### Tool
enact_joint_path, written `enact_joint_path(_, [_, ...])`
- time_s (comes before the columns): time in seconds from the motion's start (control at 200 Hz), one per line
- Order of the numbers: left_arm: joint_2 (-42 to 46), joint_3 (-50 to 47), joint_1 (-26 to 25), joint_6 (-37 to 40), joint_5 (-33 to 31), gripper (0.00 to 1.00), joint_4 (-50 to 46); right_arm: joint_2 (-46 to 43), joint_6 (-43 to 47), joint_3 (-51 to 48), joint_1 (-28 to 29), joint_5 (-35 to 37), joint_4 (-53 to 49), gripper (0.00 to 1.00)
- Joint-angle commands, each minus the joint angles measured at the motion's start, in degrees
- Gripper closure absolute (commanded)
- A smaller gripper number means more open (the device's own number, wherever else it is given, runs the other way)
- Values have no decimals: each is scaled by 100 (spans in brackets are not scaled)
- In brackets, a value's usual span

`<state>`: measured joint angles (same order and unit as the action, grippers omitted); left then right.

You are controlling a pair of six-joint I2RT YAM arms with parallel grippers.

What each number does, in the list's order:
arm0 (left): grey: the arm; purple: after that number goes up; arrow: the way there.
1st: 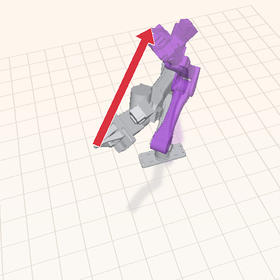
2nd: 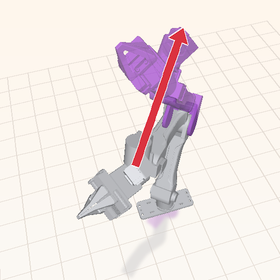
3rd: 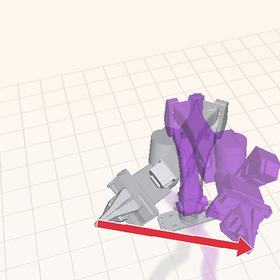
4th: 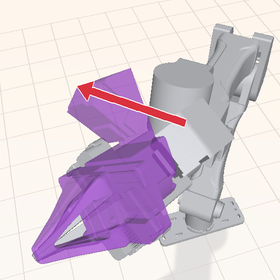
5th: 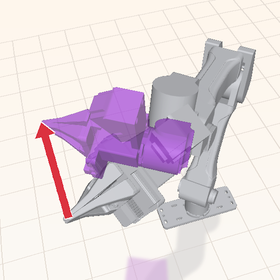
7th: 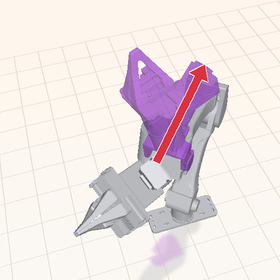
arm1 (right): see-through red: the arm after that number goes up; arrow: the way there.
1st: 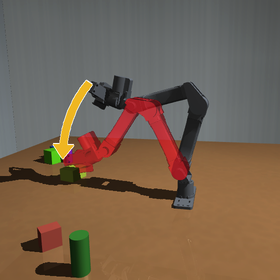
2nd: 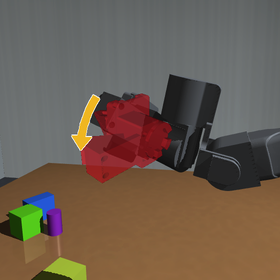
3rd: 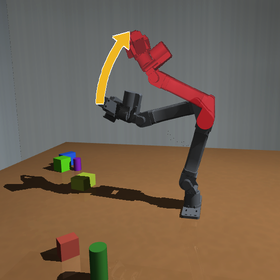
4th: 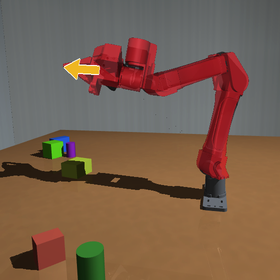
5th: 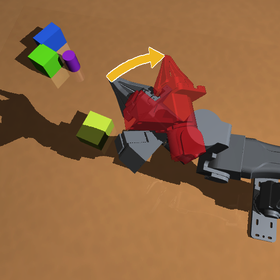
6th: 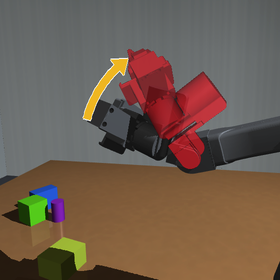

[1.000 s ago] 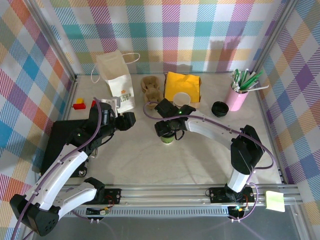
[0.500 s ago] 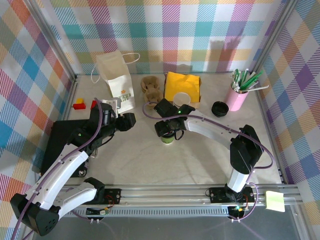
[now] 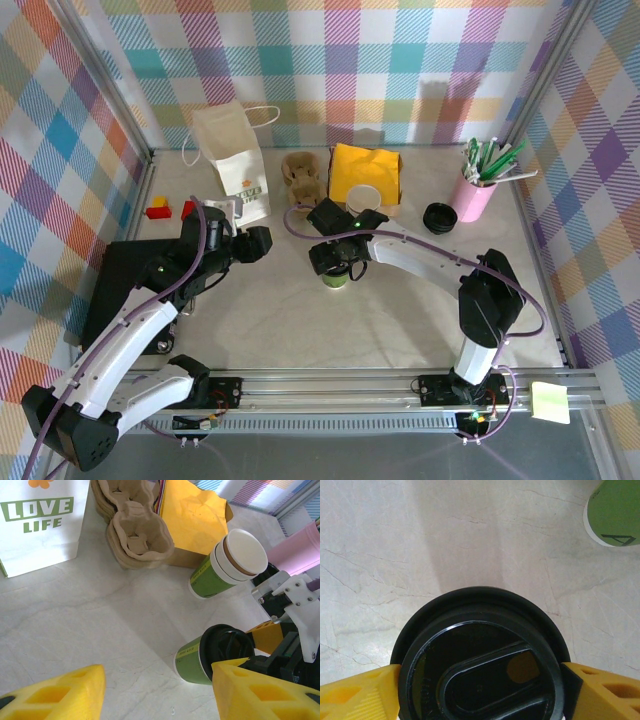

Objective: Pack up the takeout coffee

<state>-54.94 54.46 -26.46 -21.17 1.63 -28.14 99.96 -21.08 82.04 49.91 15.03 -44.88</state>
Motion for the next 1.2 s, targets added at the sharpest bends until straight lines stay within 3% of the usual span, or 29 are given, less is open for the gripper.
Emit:
enact_joint_path(0.0, [0,-72,62,62,21,42,142,177,95,8,45,-52,-353,20])
enact_joint_path(0.635, [132,-7,62,79,-31,41,13,-54,365,-79,-144,237,-442,24])
enact_joint_path(1.195, [83,113,62,99,-22,41,-24,-1098,828,-1242,-2040,270,38,25])
